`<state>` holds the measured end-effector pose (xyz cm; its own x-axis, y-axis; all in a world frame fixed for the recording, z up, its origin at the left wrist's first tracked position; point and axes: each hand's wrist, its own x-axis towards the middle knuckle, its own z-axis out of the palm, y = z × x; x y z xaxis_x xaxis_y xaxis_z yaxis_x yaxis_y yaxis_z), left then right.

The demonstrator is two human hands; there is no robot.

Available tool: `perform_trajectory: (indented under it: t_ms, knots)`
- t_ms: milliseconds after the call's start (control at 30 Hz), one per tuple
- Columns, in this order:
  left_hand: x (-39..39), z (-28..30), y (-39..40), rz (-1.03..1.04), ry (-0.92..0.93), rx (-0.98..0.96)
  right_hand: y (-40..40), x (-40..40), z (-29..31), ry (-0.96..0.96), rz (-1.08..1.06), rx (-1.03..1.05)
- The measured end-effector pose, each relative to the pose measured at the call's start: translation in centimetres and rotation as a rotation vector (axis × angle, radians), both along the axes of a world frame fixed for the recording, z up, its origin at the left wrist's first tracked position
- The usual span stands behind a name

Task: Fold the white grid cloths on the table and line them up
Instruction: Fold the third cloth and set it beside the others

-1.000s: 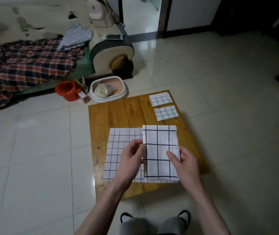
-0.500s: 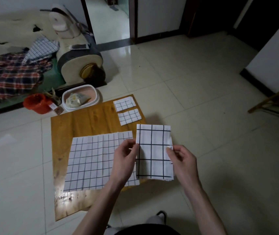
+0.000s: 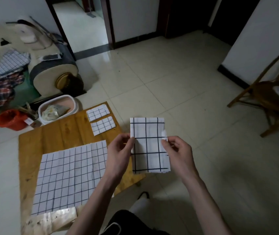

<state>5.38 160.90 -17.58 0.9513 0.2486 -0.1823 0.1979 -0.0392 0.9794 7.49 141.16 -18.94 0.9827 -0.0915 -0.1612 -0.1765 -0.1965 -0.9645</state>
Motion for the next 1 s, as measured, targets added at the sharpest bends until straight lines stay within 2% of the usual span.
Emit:
perform_trajectory:
  t_ms: [200, 700, 1000]
  knots:
    - [6.0, -0.6, -2.8, -0.004, 0.016, -0.041, -3.0, 5.9, 0.0, -0.018, 0.043, -0.020]
    - [25.3, -1.4, -5.7, 0.146, -0.009, -0.084, -5.5, 27.5, 1.8, -0.034, 0.146, -0.068]
    - [30.8, -1.1, -5.2, 0.245, 0.029, -0.077, -3.8, 35.1, 0.8, -0.007, 0.196, -0.013]
